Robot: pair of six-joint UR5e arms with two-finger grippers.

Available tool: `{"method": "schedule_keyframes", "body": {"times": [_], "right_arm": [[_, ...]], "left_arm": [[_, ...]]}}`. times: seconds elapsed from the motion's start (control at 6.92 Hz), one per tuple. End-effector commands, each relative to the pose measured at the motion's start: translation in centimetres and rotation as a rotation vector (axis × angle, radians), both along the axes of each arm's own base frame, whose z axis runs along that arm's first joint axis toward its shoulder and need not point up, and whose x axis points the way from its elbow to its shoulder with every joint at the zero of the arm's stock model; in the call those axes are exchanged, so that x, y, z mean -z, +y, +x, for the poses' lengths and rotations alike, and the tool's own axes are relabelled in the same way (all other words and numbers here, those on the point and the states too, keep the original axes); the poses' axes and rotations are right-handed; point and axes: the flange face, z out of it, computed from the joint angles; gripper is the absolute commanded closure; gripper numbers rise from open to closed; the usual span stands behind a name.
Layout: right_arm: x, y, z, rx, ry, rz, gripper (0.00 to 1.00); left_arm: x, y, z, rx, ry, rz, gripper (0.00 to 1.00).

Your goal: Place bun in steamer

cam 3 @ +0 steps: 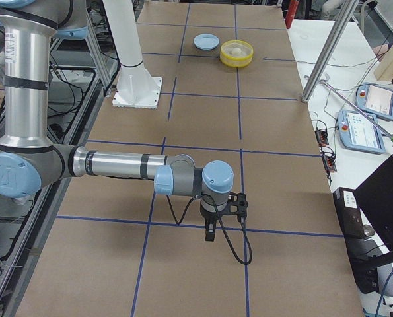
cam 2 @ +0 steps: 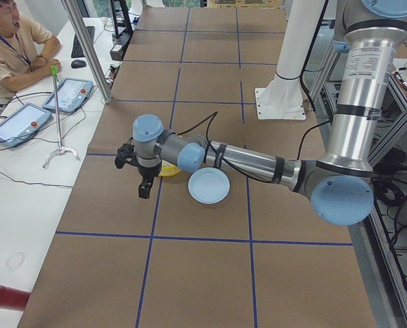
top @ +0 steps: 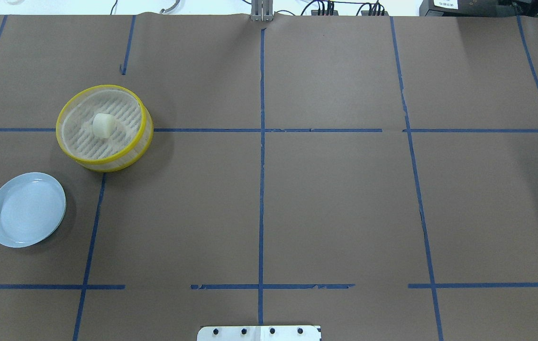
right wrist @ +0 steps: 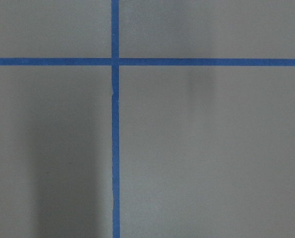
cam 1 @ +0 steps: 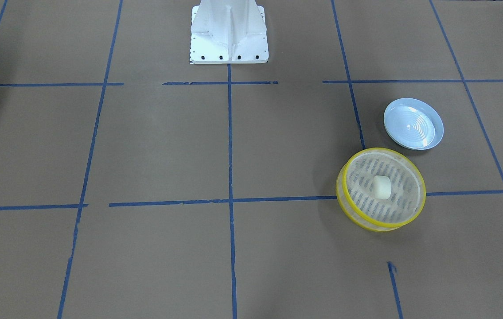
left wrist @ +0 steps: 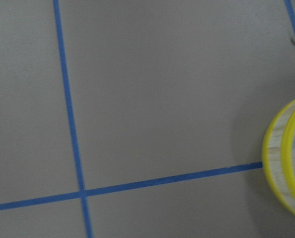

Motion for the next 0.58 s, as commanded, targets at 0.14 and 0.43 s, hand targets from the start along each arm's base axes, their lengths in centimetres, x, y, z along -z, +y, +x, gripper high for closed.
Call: {"method": "schedule_keyframes", "body": {"times": [0.14,0.43], "right_arm": [[0.0,0.0,0.0,0.0,0.0,0.0,0.0],[0.0,0.0,0.0,0.0,0.0,0.0,0.0]], "left_arm": [[-6.69,7.55,-3.73,-0.101,0.007,-0.024,0.0],[-6.21,7.91,-3.79,-0.104,0.012,-0.094,0.0]]}}
